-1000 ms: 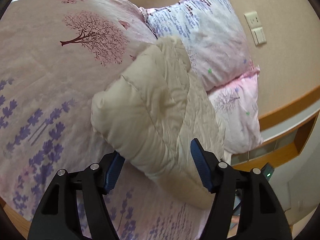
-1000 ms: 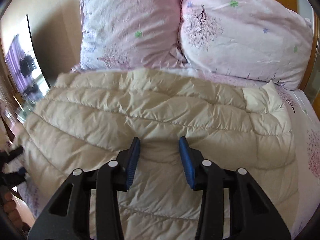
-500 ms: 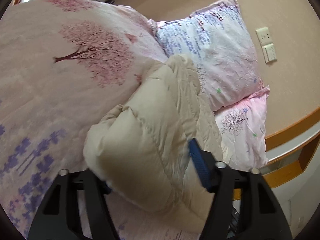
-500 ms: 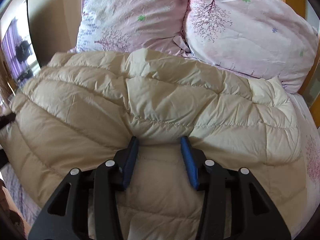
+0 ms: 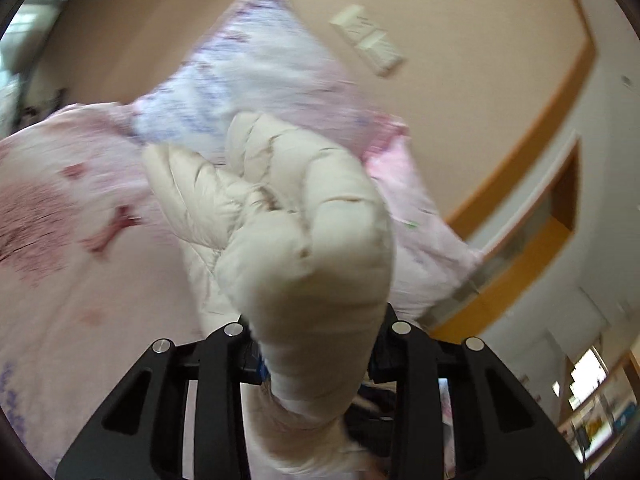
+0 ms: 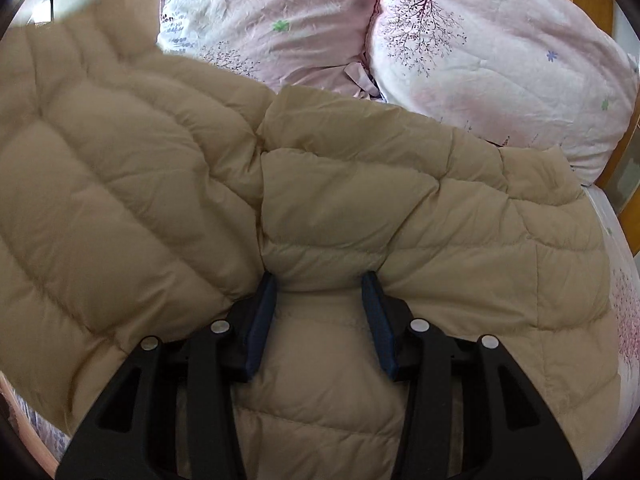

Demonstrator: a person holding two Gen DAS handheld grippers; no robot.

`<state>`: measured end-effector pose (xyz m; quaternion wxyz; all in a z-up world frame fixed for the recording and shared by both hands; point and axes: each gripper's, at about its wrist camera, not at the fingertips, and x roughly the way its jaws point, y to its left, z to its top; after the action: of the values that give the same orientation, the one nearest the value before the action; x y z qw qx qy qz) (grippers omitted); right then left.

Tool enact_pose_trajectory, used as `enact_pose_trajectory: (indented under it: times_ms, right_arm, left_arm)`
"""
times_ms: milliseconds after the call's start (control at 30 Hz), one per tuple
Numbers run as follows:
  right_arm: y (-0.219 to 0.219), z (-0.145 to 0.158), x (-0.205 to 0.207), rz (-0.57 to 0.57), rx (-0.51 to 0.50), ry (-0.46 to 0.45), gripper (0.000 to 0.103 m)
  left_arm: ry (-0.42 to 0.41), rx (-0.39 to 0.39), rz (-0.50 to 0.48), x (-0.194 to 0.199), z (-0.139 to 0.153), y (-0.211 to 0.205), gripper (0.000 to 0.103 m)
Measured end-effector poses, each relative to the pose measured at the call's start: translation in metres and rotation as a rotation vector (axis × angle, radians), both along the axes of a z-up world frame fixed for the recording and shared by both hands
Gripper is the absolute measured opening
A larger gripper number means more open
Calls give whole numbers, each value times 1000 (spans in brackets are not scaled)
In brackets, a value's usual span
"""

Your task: Fold large clothes

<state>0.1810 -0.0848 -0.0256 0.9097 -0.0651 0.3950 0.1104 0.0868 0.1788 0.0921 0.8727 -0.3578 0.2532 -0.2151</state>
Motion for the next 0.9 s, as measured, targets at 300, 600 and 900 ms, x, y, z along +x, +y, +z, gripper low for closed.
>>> enact_pose_trajectory:
  times_ms: [300, 600, 900]
  right_arm:
    - [-5, -1, 1, -1, 35, 3, 48]
    - [-58, 19, -8, 28, 270, 42, 55]
    - [-136, 6, -4, -130, 354, 147, 55]
  left_arm:
    - [-42, -54, -244, 14, 10, -63, 33]
    - [7, -73, -305, 30, -2, -97, 33]
    - [-32, -3, -380, 25, 1, -138, 33]
